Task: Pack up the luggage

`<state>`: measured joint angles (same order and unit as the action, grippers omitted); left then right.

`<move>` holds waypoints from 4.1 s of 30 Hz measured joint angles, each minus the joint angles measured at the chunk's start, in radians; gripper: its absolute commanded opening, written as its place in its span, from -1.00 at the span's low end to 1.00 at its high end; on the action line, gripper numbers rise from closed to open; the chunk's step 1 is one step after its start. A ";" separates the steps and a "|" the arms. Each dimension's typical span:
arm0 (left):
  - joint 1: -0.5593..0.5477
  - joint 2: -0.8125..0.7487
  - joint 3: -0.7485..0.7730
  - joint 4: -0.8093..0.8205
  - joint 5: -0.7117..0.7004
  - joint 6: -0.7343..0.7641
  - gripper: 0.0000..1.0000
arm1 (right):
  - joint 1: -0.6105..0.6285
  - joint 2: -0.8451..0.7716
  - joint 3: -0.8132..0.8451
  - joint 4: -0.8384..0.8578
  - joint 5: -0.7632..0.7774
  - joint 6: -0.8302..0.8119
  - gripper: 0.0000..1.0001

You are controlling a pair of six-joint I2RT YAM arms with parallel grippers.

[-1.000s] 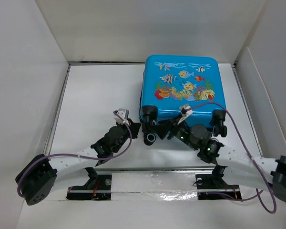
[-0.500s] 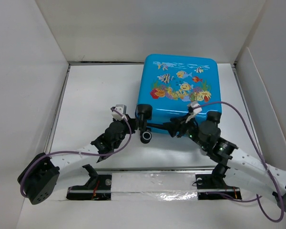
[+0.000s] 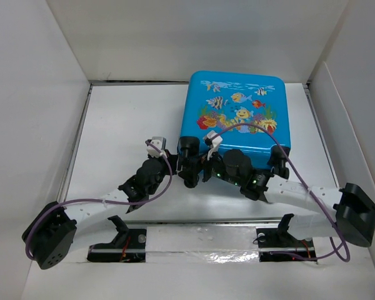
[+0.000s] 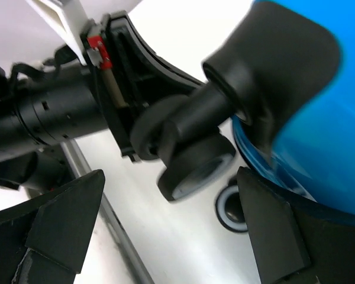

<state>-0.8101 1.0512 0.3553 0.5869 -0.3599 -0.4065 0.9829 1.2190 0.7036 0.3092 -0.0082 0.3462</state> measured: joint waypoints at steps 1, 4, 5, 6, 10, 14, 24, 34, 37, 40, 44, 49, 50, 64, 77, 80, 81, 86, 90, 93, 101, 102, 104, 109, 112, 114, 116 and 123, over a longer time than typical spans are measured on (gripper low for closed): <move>0.000 0.000 0.000 0.000 0.005 0.001 -1.00 | 0.003 0.016 0.003 0.020 -0.002 0.013 1.00; 0.001 0.003 0.000 0.008 0.012 0.005 -1.00 | 0.010 0.063 0.014 0.080 -0.008 0.047 1.00; 0.001 0.003 0.000 0.009 0.012 0.005 -1.00 | 0.012 0.073 0.018 0.087 -0.007 0.051 1.00; 0.006 0.005 0.000 0.014 0.012 0.006 -1.00 | 0.013 0.092 0.021 0.103 -0.007 0.062 1.00; 0.022 0.010 0.000 0.033 0.000 0.007 -1.00 | 0.014 0.146 0.040 0.133 0.008 0.090 1.00; 0.028 0.010 0.000 0.050 -0.021 0.008 -1.00 | 0.013 0.174 0.046 0.179 0.034 0.134 0.94; 0.033 -0.006 0.000 0.092 -0.042 0.014 -1.00 | -0.014 0.180 -0.037 0.268 0.109 0.312 -1.00; 0.005 -0.018 0.000 0.079 0.034 0.014 -1.00 | -0.009 -0.174 -0.198 0.073 0.169 0.261 -1.00; -0.005 -0.015 0.000 0.079 0.051 0.014 -1.00 | -0.006 -0.315 -0.201 -0.084 0.201 0.213 -1.00; -0.015 0.004 0.000 0.081 0.065 0.013 -1.00 | -0.006 -0.453 -0.201 -0.251 0.232 0.180 -1.00; -0.018 0.024 0.000 0.082 0.098 0.014 -1.00 | -0.006 -0.615 -0.209 -0.425 0.270 0.150 -1.00; -0.122 0.063 0.006 0.129 0.185 0.054 -1.00 | -0.013 -0.665 -0.209 -0.515 0.311 0.127 -1.00; -0.155 0.079 0.013 0.134 0.200 0.063 -1.00 | -0.015 -0.657 -0.209 -0.516 0.317 0.125 -1.00; -0.277 0.357 0.110 0.254 0.259 0.090 -0.31 | -0.026 -0.638 -0.216 -0.488 0.329 0.113 -1.00; -0.280 0.433 0.180 0.293 0.032 0.135 -0.36 | -0.028 -0.625 -0.224 -0.450 0.311 0.103 -1.00; -0.283 0.435 0.180 0.300 0.007 0.146 -0.36 | -0.028 -0.631 -0.230 -0.443 0.304 0.102 -1.00; -0.283 0.436 0.180 0.303 0.005 0.151 -0.36 | -0.028 -0.631 -0.230 -0.439 0.301 0.102 -1.00; -0.283 0.444 0.183 0.314 0.000 0.164 -0.36 | -0.030 -0.630 -0.242 -0.419 0.288 0.102 -1.00; -0.283 0.444 0.183 0.313 -0.005 0.173 -0.19 | -0.033 -0.630 -0.243 -0.414 0.284 0.102 -1.00; -0.282 0.440 0.182 0.308 -0.007 0.180 0.11 | -0.033 -0.630 -0.246 -0.412 0.284 0.102 -1.00; -0.281 0.389 0.172 0.308 0.006 0.182 -0.02 | -0.033 -0.624 -0.247 -0.406 0.281 0.102 -1.00; -0.281 0.389 0.172 0.306 0.007 0.185 -0.04 | -0.033 -0.624 -0.247 -0.406 0.281 0.102 -1.00; -0.281 0.393 0.175 0.306 0.007 0.192 -0.11 | -0.033 -0.629 -0.248 -0.406 0.281 0.102 -1.00; -0.272 0.431 0.203 0.310 0.030 0.199 -0.24 | -0.035 -0.642 -0.254 -0.409 0.283 0.102 -1.00; -0.261 0.439 0.206 0.315 0.061 0.196 -0.45 | -0.035 -0.645 -0.256 -0.409 0.288 0.101 -1.00; -0.257 0.439 0.210 0.313 0.072 0.198 -0.78 | -0.035 -0.645 -0.257 -0.407 0.289 0.101 -1.00; -0.254 0.442 0.211 0.306 0.077 0.200 -1.00 | -0.036 -0.644 -0.258 -0.406 0.296 0.098 -1.00; -0.248 0.459 0.219 0.299 0.097 0.204 -1.00 | -0.039 -0.654 -0.263 -0.407 0.304 0.094 -1.00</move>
<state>-1.0580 1.5105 0.5747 0.8860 -0.2634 -0.2020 0.9436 0.5648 0.4404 -0.0975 0.2958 0.4404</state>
